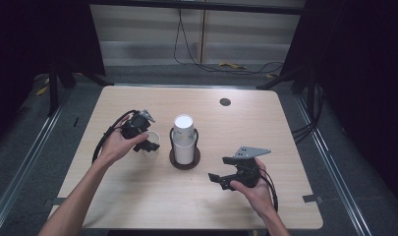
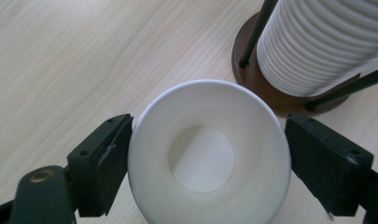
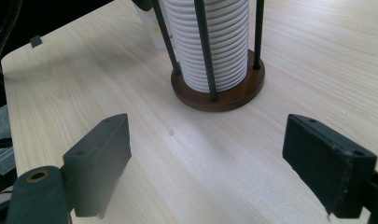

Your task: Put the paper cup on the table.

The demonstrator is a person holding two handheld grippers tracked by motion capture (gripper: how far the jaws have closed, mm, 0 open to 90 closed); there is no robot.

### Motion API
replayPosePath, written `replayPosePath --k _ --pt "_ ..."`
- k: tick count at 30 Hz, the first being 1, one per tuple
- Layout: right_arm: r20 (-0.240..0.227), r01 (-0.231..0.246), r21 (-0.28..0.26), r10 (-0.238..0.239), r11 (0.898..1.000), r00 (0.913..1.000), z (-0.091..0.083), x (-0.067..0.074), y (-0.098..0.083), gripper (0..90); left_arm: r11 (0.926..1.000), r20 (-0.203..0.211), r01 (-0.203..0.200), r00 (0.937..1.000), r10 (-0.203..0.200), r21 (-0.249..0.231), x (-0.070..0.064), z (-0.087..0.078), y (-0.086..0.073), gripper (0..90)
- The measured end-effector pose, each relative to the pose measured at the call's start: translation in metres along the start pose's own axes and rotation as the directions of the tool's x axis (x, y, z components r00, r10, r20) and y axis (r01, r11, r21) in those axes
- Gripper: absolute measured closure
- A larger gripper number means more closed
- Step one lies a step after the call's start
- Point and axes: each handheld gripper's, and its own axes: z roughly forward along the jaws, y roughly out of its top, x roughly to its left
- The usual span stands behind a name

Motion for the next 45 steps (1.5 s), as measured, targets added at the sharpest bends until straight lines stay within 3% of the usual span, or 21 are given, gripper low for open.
replayPosePath --k 5,8,9,10,14,15,19,20,22,23,26,27,29,30,31,32,34,39,40,41,45 --pt "0.0 0.001 0.0 -0.001 1.0 1.0 0.0 0.0 0.0 14.8 0.9993 -0.01 0.003 0.9999 -0.003 -0.037 0.0 -0.003 -0.002 17.2" --pt "-0.001 0.0 -0.001 0.0 1.0 1.0 0.0 0.0 0.0 14.8 0.9935 -0.005 0.03 0.9995 -0.031 -0.11 0.003 -0.01 -0.006 17.1" --pt "-0.001 -0.001 -0.001 0.001 1.0 1.0 0.0 0.0 0.0 14.8 0.9935 -0.005 0.03 0.9995 -0.031 -0.11 0.003 -0.01 -0.006 17.2" --pt "-0.002 -0.002 0.0 0.002 1.0 1.0 0.0 0.0 0.0 14.8 0.9867 -0.002 0.031 0.9995 -0.032 -0.159 0.003 -0.013 -0.008 17.2" --pt "-0.005 0.002 -0.002 -0.002 1.0 1.0 -0.001 0.0 0.0 15.4 0.9814 0.003 0.034 0.9994 -0.034 -0.189 0.003 -0.015 -0.012 17.1" --pt "-0.005 0.001 -0.002 -0.001 1.0 1.0 -0.001 0.0 0.0 15.4 0.9756 -0.004 0.054 0.9984 -0.057 -0.213 0.002 -0.016 -0.015 17.2" --pt "-0.004 -0.001 -0.001 0.001 1.0 1.0 -0.001 0.0 0.0 15.4 0.9682 -0.01 0.059 0.9979 -0.064 -0.243 0.001 -0.02 -0.022 17.6" --pt "-0.004 0.0 -0.002 0.0 1.0 1.0 -0.001 0.0 0.0 15.4 0.9623 -0.005 0.064 0.9977 -0.068 -0.264 0.0 -0.02 -0.023 17.6" --pt "-0.004 -0.001 -0.001 0.001 1.0 1.0 0.0 0.0 0.0 15.4 0.9614 0.0 0.06 0.9981 -0.062 -0.269 -0.001 -0.021 -0.024 17.6" --pt "-0.004 -0.003 0.0 0.003 1.0 1.0 0.0 0.0 0.0 15.6 0.9529 -0.003 0.066 0.9975 -0.07 -0.296 -0.004 -0.023 -0.026 18.0" --pt "-0.003 -0.003 -0.002 0.003 1.0 1.0 -0.001 0.0 0.0 15.7 0.9498 -0.005 0.064 0.9976 -0.069 -0.306 -0.006 -0.026 -0.028 18.0" --pt "-0.003 -0.003 -0.003 0.003 1.0 1.0 -0.001 0.0 0.0 15.7 0.9446 0.0 0.068 0.9974 -0.072 -0.321 -0.009 -0.029 -0.029 18.0" --pt "-0.001 0.002 -0.002 -0.002 1.0 1.0 -0.001 0.0 0.001 15.7 0.9484 -0.011 0.068 0.9971 -0.075 -0.31 -0.012 -0.032 -0.03 18.0" --pt "0.0 0.0 -0.001 0.0 1.0 1.0 -0.001 0.0 0.0 15.7 0.9467 -0.017 0.071 0.9966 -0.08 -0.314 -0.013 -0.034 -0.031 17.9" --pt "0.001 0.001 0.0 -0.001 1.0 1.0 -0.001 0.0 0.0 15.7 0.9398 -0.004 0.086 0.9957 -0.092 -0.331 -0.014 -0.036 -0.032 18.0" --pt "0.001 0.001 -0.001 -0.001 1.0 1.0 -0.001 0.0 0.0 15.7 0.9398 -0.004 0.086 0.9957 -0.092 -0.331 -0.014 -0.036 -0.032 18.0" --pt "0.002 0.001 -0.003 -0.001 1.0 1.0 -0.002 0.0 0.0 15.7 0.9335 0.017 0.091 0.9958 -0.09 -0.347 -0.017 -0.038 -0.034 18.0" --pt "0.006 -0.001 -0.003 0.001 1.0 1.0 -0.001 0.0 0.0 15.7 0.9287 0.025 0.063 0.998 -0.058 -0.365 -0.027 -0.04 -0.043 17.8" --pt "0.005 -0.001 0.002 0.001 1.0 1.0 0.0 0.0 0.0 15.6 0.9164 0.03 0.069 0.9976 -0.062 -0.394 -0.031 -0.044 -0.047 17.8" --pt "0.003 0.0 0.006 0.0 1.0 1.0 0.001 0.001 0.0 15.6 0.9107 0.04 0.085 0.9964 -0.075 -0.404 -0.032 -0.045 -0.049 17.6" --pt "0.001 0.009 0.011 -0.009 1.0 1.0 0.002 0.003 0.0 15.7 0.9061 0.026 0.078 0.9969 -0.074 -0.416 -0.039 -0.046 -0.055 17.6"
